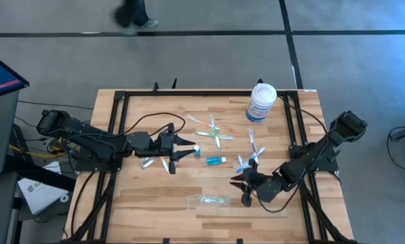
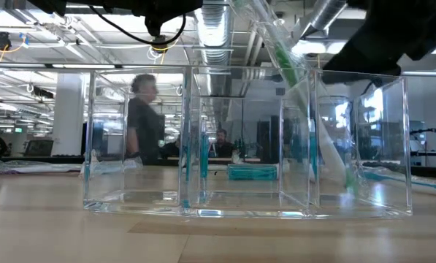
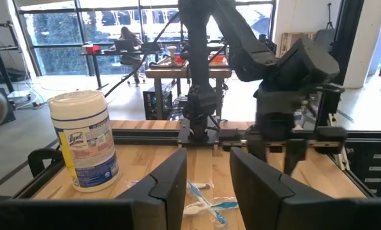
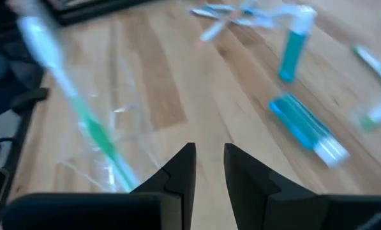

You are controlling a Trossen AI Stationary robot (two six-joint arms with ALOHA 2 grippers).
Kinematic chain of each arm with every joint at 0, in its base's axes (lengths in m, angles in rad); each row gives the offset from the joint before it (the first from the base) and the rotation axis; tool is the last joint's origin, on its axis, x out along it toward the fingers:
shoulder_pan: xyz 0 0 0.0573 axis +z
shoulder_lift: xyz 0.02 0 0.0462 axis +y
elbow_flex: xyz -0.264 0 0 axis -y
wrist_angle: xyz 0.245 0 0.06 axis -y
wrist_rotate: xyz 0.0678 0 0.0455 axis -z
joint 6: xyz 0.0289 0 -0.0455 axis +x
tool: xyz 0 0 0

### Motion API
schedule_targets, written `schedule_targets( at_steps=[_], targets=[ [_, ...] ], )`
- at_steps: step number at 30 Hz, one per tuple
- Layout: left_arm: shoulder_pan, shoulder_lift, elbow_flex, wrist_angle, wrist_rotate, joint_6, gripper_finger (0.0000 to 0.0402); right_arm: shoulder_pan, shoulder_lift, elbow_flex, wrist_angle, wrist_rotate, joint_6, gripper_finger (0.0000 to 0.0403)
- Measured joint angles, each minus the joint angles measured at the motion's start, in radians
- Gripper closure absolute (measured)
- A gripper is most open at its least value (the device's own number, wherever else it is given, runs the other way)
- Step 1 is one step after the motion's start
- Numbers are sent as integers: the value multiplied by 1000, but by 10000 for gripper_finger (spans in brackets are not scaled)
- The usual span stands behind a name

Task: Pick & Place toothbrushing station
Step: Put the blue toothbrush into the transparent organizer

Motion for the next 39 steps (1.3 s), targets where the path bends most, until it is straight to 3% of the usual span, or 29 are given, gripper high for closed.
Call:
schedule_targets(
  at_steps=[14, 28, 39],
  targets=[
    [0, 0, 0, 0, 1, 0, 289, -103, -4, 0, -276, -182, 267, 330],
    [0, 0, 0, 0, 4, 0, 289, -109, -4, 0, -447, -384, 440, 330],
    [0, 0, 0, 0, -1, 0, 289, -109, -3, 0, -476, -419, 460, 330]
  ],
)
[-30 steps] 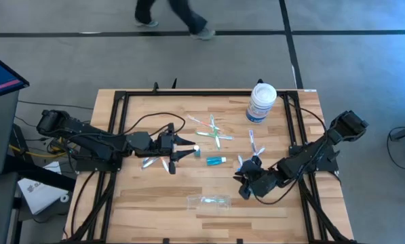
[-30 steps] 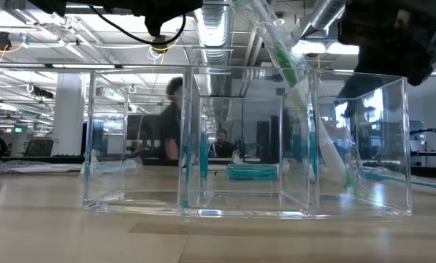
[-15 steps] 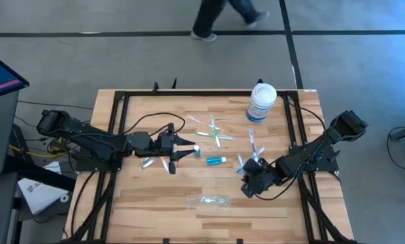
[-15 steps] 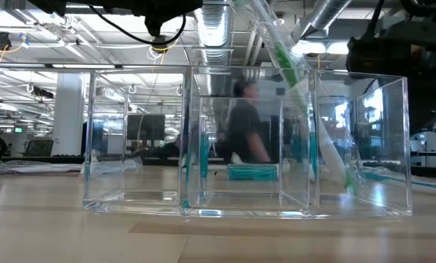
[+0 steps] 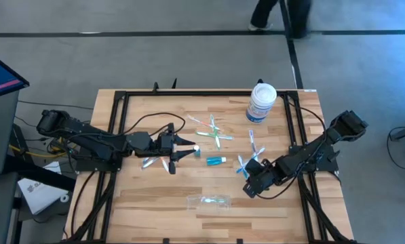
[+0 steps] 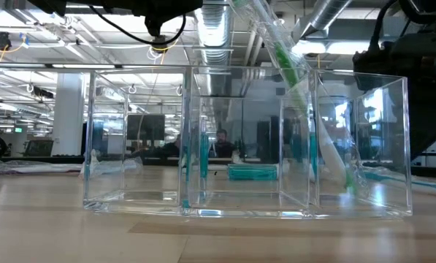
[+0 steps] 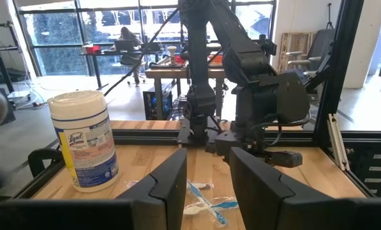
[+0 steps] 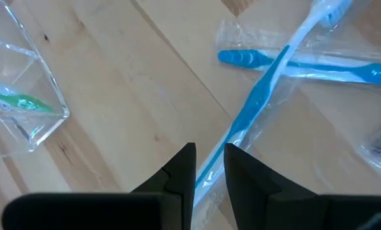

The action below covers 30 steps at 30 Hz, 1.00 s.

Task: Pick & Place toothbrushing station
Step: Put the blue toothbrush into the transparent organizer

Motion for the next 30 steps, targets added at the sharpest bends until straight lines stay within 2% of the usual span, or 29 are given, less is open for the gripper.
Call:
schedule_targets(
  at_steps=[8, 17, 24, 30],
  targets=[
    [0, 0, 0, 0, 1, 0, 289, 0, 0, 0, -32, -28, 11, 324],
    [0, 0, 0, 0, 1, 0, 289, 0, 5, 0, -55, -28, 30, 287],
    [0, 0, 0, 0, 2, 0, 289, 0, 70, 0, -23, -27, 29, 261],
    [0, 0, 0, 0, 2, 0, 289, 0, 100, 1, 15, -21, 23, 255]
  ],
)
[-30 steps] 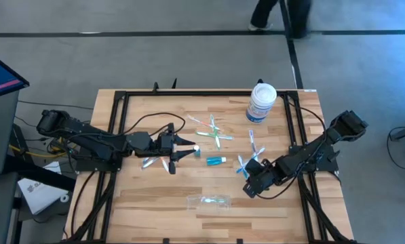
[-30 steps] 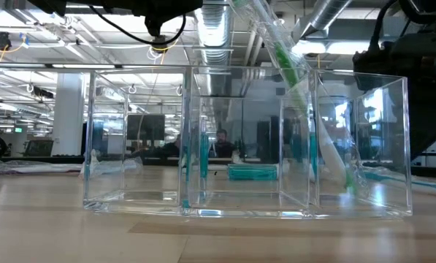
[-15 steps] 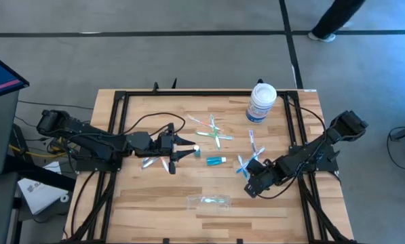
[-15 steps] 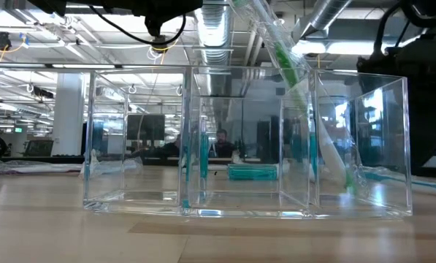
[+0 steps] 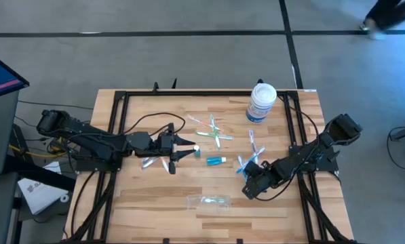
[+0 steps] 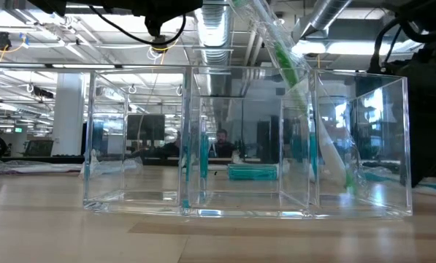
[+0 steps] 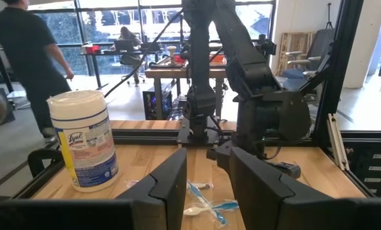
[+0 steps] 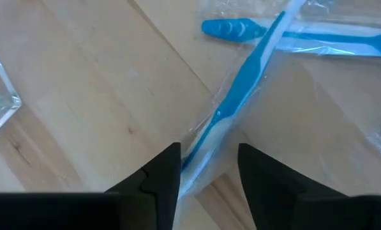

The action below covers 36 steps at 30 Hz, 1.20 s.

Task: Pick & Place toothbrushing station
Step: Put the blue toothbrush into the transparent organizer

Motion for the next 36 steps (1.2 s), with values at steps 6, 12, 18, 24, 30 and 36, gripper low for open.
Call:
schedule_targets(
  at_steps=[6, 12, 18, 24, 30, 36],
  targets=[
    [0, 0, 0, 0, 4, 0, 289, -3, 0, 0, -6, 8, 7, 292],
    [0, 0, 0, 0, 3, 0, 289, -3, 2, -2, 18, 9, 8, 373],
    [0, 0, 0, 0, 2, 0, 289, -3, -4, -2, 33, 4, 8, 384],
    [0, 0, 0, 0, -2, 0, 289, 0, -5, 21, 28, 24, -2, 394],
    [0, 0, 0, 0, -2, 0, 289, 0, -5, 55, 15, 63, -61, 398],
    [0, 0, 0, 0, -2, 0, 289, -3, -6, 91, 13, 125, -127, 396]
  ],
)
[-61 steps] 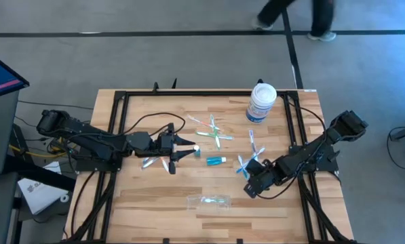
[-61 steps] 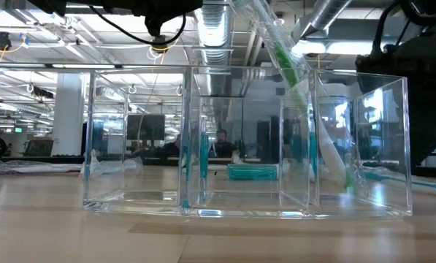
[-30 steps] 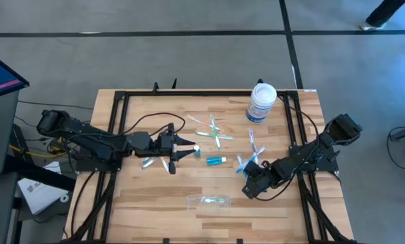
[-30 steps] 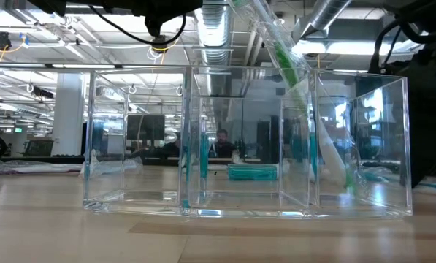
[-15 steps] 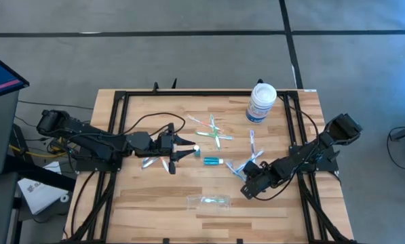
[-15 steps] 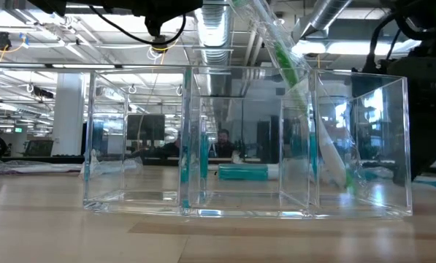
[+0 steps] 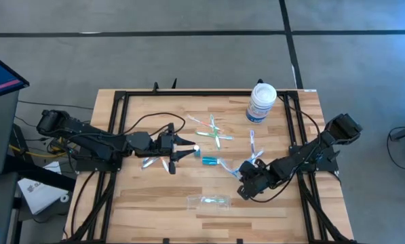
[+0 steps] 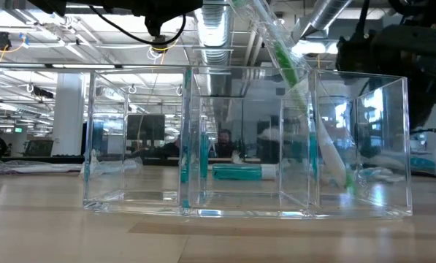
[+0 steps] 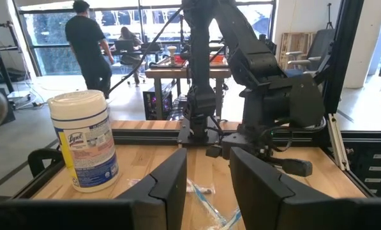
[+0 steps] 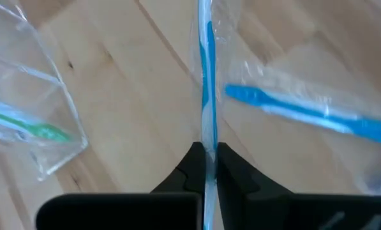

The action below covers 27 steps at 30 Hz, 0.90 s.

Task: Pick & Place toothbrushing station
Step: Put the blue toothbrush into the transparent organizer

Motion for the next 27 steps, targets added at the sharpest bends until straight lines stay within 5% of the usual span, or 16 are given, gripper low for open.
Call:
schedule_targets(
  at_steps=[27],
  targets=[
    [0, 0, 0, 0, 5, 0, 289, -72, -11, 172, 73, 312, -399, 398]
  ],
)
